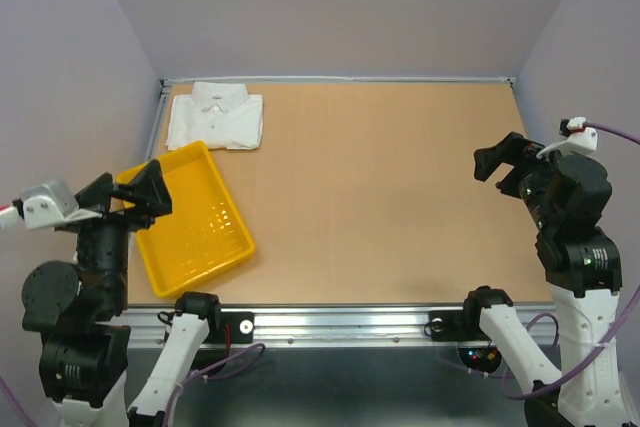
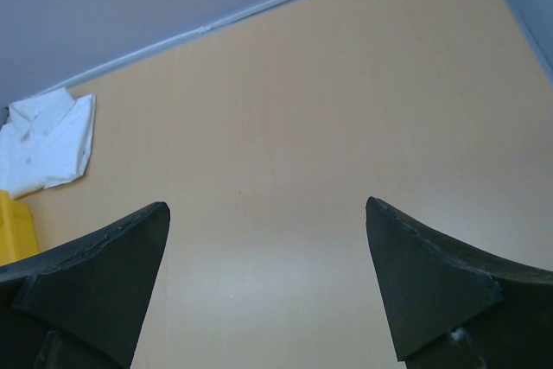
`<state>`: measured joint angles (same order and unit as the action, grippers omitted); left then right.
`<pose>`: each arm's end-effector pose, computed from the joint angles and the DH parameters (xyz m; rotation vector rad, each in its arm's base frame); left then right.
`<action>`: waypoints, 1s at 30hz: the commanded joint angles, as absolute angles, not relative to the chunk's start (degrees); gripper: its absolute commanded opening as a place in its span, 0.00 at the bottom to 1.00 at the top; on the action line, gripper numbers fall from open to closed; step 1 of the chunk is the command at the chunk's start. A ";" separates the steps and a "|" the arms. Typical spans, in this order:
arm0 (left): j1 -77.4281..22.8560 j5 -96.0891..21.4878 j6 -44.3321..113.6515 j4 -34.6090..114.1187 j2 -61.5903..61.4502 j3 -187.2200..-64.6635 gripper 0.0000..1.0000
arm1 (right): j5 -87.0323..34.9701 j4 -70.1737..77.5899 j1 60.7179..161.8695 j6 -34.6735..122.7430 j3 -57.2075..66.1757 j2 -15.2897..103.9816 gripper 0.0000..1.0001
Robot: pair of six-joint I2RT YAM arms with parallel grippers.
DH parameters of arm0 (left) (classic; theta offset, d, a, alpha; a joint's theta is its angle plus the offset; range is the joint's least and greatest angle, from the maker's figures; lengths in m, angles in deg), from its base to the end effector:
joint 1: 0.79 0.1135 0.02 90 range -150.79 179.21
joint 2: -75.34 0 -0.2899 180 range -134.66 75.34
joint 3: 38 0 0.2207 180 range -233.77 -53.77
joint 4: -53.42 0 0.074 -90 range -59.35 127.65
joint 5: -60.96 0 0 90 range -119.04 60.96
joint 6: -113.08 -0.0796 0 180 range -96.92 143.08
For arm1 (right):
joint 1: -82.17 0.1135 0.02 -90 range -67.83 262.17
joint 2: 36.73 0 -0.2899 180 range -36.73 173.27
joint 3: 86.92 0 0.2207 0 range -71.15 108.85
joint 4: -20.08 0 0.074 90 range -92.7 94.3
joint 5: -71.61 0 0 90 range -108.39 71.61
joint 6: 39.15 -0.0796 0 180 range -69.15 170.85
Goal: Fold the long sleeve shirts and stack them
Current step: Neatly place the folded shirt to the corner
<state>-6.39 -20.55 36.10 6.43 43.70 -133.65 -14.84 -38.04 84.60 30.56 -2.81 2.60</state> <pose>0.0170 0.0101 0.5087 -0.2098 1.2620 -0.1852 0.1018 -0.0006 0.4173 0.3245 1.7796 0.2267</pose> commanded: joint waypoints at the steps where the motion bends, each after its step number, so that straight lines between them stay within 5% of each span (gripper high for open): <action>1: -10.54 -8.41 37.23 0.04 51.59 -125.15 0.99 | -9.69 -40.60 85.85 30.37 0.83 2.20 1.00; 9: -11.95 -6.89 38.37 -1.19 63.55 -118.82 0.99 | -6.79 -40.87 86.30 30.37 -0.74 -1.92 1.00; 30: -12.56 -0.56 42.33 8.73 67.34 -112.66 0.99 | -2.48 -36.74 87.79 33.36 -8.66 -8.52 1.00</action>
<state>-12.34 -2.30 41.87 4.09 66.87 -113.50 -4.08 -40.69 87.27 31.82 -8.26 -7.87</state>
